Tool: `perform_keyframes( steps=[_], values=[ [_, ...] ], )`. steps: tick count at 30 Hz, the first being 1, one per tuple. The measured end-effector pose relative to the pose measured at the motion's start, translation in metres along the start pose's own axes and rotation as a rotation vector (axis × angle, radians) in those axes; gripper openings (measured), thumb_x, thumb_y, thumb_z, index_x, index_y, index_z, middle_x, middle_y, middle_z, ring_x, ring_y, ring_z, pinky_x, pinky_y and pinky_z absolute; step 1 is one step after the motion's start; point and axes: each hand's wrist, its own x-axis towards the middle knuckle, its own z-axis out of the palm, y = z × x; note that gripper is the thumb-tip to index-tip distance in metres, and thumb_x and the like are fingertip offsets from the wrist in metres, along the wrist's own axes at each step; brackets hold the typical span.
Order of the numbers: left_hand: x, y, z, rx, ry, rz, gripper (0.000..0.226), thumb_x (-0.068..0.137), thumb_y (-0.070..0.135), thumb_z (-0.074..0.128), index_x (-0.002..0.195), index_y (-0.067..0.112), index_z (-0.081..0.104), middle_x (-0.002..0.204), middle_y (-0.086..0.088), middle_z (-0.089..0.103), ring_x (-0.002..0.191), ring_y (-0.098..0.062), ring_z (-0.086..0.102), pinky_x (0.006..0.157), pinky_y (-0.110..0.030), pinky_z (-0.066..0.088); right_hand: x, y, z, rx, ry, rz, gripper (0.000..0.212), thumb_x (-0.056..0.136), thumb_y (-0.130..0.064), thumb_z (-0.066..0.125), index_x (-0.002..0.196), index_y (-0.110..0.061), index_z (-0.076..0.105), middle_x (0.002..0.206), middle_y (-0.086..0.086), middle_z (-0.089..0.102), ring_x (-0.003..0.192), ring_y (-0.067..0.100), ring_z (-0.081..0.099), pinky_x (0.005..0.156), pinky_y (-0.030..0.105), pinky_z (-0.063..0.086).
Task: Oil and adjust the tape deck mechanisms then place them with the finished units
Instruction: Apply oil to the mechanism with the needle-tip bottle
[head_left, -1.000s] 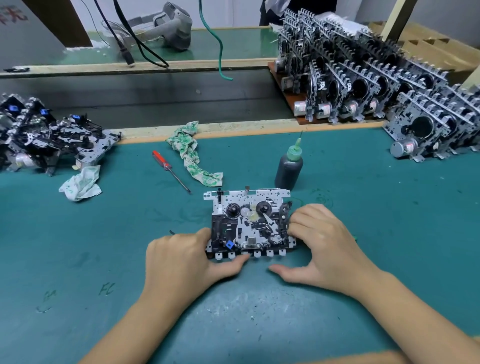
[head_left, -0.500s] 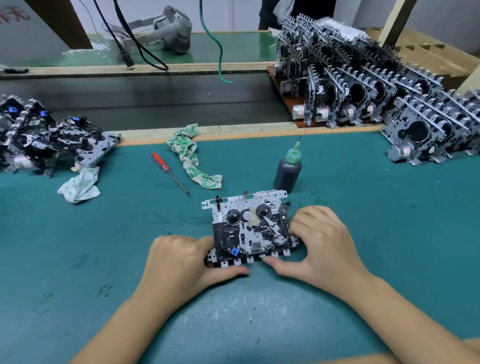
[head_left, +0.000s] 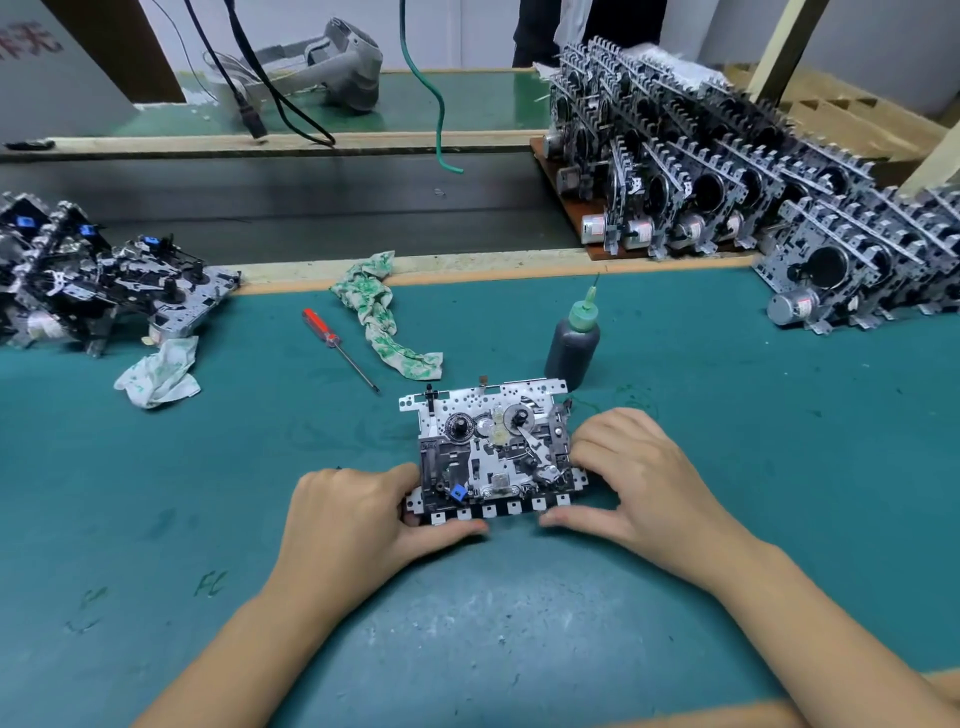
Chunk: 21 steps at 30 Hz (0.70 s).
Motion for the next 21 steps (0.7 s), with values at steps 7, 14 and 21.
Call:
perform_keyframes(
  steps=[7,14,21],
  values=[
    [0.0,-0.002,0.0,-0.03,-0.042,-0.021,0.072,0.066,0.08,0.042,0.043,0.013,0.053,0.03,-0.001,0.035,0.03,-0.025,0.041,0.036,-0.023,0.032,0.001,0.001,0.001,0.035,0.021,0.015,0.053,0.077,-0.062,0.054,0.067,-0.01,0.06,0.07,-0.003,0.059,0.072,0.02,0.056,0.08,0.025,0.038],
    [0.002,0.001,-0.002,-0.05,-0.041,-0.074,0.063,0.061,0.077,0.046,0.046,0.016,0.059,0.031,0.004,0.04,0.031,-0.022,0.045,0.035,-0.023,0.037,0.002,0.0,-0.004,-0.016,-0.004,0.039,0.056,0.072,-0.067,0.055,0.068,-0.011,0.062,0.071,-0.004,0.059,0.074,0.019,0.056,0.082,0.027,0.037],
    [0.003,0.005,0.001,0.039,-0.064,-0.133,0.063,0.062,0.079,0.041,0.053,0.022,0.068,0.032,0.004,0.046,0.034,-0.021,0.053,0.036,-0.024,0.037,0.017,-0.005,-0.02,0.321,0.335,0.552,0.024,0.085,-0.045,0.055,0.088,-0.023,0.062,0.086,-0.008,0.061,0.086,0.016,0.057,0.079,0.033,0.044]
  ],
)
